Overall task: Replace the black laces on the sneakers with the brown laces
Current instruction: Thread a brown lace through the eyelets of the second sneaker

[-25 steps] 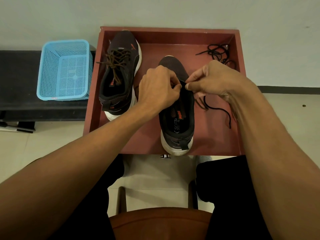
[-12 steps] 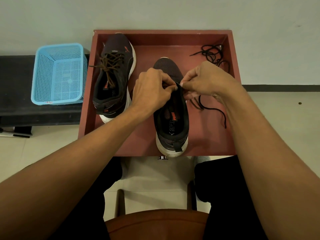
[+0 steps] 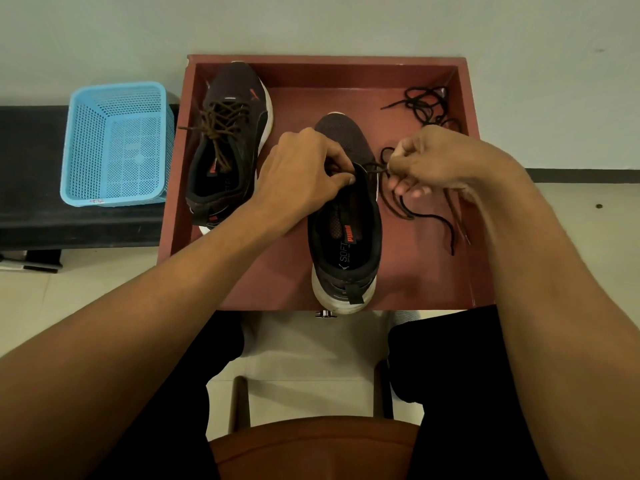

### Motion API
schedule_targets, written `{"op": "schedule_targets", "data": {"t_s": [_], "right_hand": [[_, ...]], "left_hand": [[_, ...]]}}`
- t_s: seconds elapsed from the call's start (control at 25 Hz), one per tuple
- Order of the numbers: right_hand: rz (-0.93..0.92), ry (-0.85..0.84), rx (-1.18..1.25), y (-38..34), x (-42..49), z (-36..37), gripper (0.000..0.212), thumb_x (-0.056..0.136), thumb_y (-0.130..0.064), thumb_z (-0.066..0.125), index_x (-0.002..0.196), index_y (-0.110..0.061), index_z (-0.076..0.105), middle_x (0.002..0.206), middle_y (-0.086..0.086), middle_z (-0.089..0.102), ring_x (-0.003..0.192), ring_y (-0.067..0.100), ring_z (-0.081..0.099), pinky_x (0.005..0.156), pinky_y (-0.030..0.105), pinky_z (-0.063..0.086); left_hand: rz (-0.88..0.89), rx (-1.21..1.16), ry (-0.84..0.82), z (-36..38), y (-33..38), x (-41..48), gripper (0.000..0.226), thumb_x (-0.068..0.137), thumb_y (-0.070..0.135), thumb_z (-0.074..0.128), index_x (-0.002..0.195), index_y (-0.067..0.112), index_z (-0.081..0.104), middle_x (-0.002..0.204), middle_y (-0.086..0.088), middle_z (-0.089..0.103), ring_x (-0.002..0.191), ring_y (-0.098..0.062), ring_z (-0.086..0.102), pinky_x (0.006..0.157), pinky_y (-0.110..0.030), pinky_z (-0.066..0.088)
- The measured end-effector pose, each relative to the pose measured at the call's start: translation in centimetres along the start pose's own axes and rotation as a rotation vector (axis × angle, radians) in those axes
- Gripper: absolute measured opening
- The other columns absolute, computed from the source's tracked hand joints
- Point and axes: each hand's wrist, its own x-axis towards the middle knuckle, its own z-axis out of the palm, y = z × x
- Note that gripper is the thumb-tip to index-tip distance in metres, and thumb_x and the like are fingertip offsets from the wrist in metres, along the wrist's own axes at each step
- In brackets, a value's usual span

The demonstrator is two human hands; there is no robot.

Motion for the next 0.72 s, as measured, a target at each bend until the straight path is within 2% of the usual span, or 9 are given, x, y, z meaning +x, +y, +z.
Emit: {"op": "schedule_targets", "data": {"t_s": [0.12,0.24,0.4,0.48,0.56,0.72], "right_hand": [[-0.011,-0.007,-0.062,0.2,-0.7,-0.4,0.011,0.105,-0.013,0.059,0.1,-0.01,0.068,0.09,0.009,0.078,0.071,0.009,0.074,0.059,0.021,0.058],[-0.155,0.075,-0.249,-0.4,-1.2,-0.2,0.008,0.098,-0.025,0.073,0.106,-0.023,0.074,0.086,0.002,0.077,0.079,0.017,0.075,0.067,0.024,0.056],[-0.237,0.163,-0.455,-0.9,-1.1,0.6,0.013,0.09,-0.043,0.078,0.084,-0.033,0.074,0.083,-0.008,0.069,0.087,0.015,0.067,0.075,0.028,0.047],[-0.265,0.196,-0.474,-0.9,-1.0,0.6,0.011,0.087,-0.046,0.081,0.084,-0.037,0.074,0.08,-0.012,0.066,0.084,0.013,0.066,0.077,0.031,0.051],[-0.315,0.237,-0.456,-1.2,-0.9,0.6,0.01,0.084,-0.044,0.084,0.087,-0.037,0.077,0.077,-0.016,0.064,0.076,0.004,0.062,0.078,0.032,0.054],[-0.32,0.242,-0.454,-1.4,-0.8,0.9,0.005,0.086,-0.037,0.084,0.086,-0.037,0.079,0.073,-0.018,0.059,0.069,-0.004,0.054,0.071,0.026,0.045]], "left_hand": [[0.006,0.017,-0.01,-0.1,-0.1,0.1,0.014,0.083,0.041,0.085,0.095,0.034,0.082,0.093,0.012,0.077,0.087,-0.005,0.07,0.084,-0.033,0.06],[0.008,0.03,0.013,0.1,0.0,0.1,0.013,0.085,0.04,0.084,0.096,0.034,0.082,0.092,0.012,0.077,0.085,-0.006,0.07,0.081,-0.03,0.059],[0.002,0.025,0.011,0.2,-0.2,0.1,0.012,0.083,0.04,0.084,0.095,0.036,0.082,0.091,0.011,0.077,0.086,-0.008,0.071,0.08,-0.036,0.061],[-0.002,0.016,0.003,0.3,-0.2,0.1,0.013,0.083,0.04,0.084,0.095,0.036,0.082,0.091,0.012,0.077,0.086,-0.008,0.071,0.08,-0.037,0.061],[-0.006,0.014,-0.002,0.2,0.0,0.1,0.013,0.083,0.04,0.084,0.095,0.036,0.082,0.092,0.012,0.077,0.087,-0.008,0.071,0.08,-0.037,0.062],[-0.001,0.021,-0.021,-0.5,0.0,0.0,0.016,0.081,0.036,0.087,0.095,0.033,0.081,0.091,0.011,0.074,0.085,-0.009,0.069,0.082,-0.035,0.06]]}}
